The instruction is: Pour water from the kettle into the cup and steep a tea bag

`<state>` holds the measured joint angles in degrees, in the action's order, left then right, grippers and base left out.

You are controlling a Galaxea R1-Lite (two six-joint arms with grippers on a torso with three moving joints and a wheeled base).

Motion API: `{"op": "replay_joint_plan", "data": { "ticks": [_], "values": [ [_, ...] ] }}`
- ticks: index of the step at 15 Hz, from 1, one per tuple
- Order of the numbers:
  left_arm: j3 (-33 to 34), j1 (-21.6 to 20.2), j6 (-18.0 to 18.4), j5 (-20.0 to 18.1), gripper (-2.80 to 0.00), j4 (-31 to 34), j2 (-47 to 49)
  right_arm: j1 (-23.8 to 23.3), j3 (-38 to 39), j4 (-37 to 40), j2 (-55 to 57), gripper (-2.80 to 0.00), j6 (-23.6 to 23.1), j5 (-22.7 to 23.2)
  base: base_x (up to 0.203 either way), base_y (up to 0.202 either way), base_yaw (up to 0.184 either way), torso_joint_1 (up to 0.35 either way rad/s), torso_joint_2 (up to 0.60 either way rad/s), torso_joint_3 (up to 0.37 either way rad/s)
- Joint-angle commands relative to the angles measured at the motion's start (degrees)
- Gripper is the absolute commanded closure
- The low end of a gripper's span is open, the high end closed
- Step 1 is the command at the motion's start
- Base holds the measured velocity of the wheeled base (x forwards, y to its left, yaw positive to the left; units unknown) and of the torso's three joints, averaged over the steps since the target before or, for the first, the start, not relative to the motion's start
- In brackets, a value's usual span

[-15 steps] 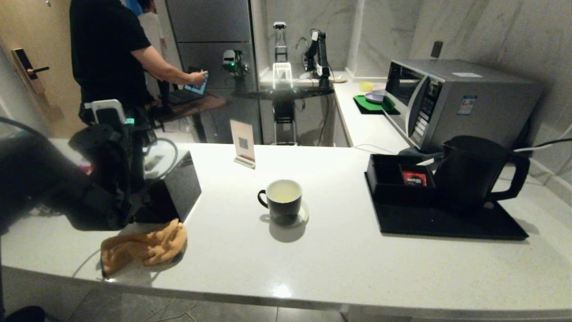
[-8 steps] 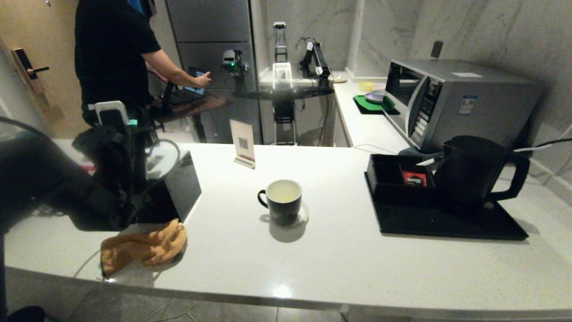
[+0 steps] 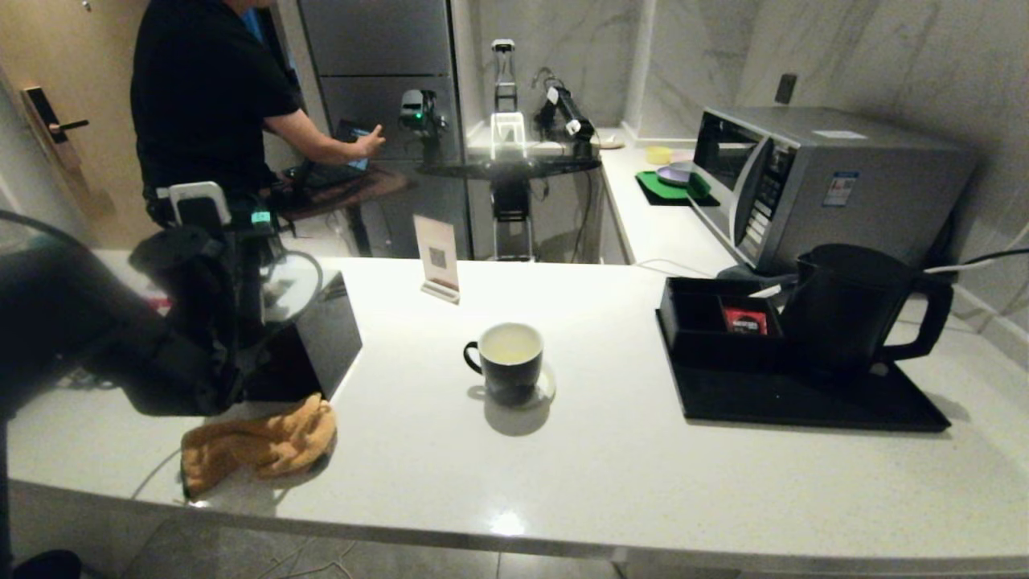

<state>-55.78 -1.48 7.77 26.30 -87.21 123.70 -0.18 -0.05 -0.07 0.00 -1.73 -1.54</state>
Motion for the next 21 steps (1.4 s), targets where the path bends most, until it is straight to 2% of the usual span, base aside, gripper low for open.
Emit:
{"op": "replay_joint_plan", "data": {
  "ticks": [1, 9, 12, 16, 21],
  "values": [
    [0.1, 0.0, 0.1, 0.2, -2.8, -1.6, 0.0, 0.0, 0.0, 0.0, 0.0, 0.0, 0.0, 0.0, 0.0, 0.0, 0.0, 0.0, 0.0, 0.0],
    [1.5, -0.5, -0.1, 1.1, -2.8, -1.6, -0.7, 0.0, 0.0, 0.0, 0.0, 0.0, 0.0, 0.0, 0.0, 0.0, 0.0, 0.0, 0.0, 0.0],
    [1.8, -0.4, -3.3, 2.5, -2.8, -1.6, -1.0, 0.0, 0.0, 0.0, 0.0, 0.0, 0.0, 0.0, 0.0, 0.0, 0.0, 0.0, 0.0, 0.0],
    [5.2, -2.2, -1.1, 1.9, -2.8, -1.5, -2.2, 0.0, 0.0, 0.0, 0.0, 0.0, 0.0, 0.0, 0.0, 0.0, 0.0, 0.0, 0.0, 0.0],
    [5.2, -2.6, 3.0, 1.5, -2.8, -1.1, -2.1, 0.0, 0.0, 0.0, 0.0, 0.0, 0.0, 0.0, 0.0, 0.0, 0.0, 0.0, 0.0, 0.0]
  ]
}}
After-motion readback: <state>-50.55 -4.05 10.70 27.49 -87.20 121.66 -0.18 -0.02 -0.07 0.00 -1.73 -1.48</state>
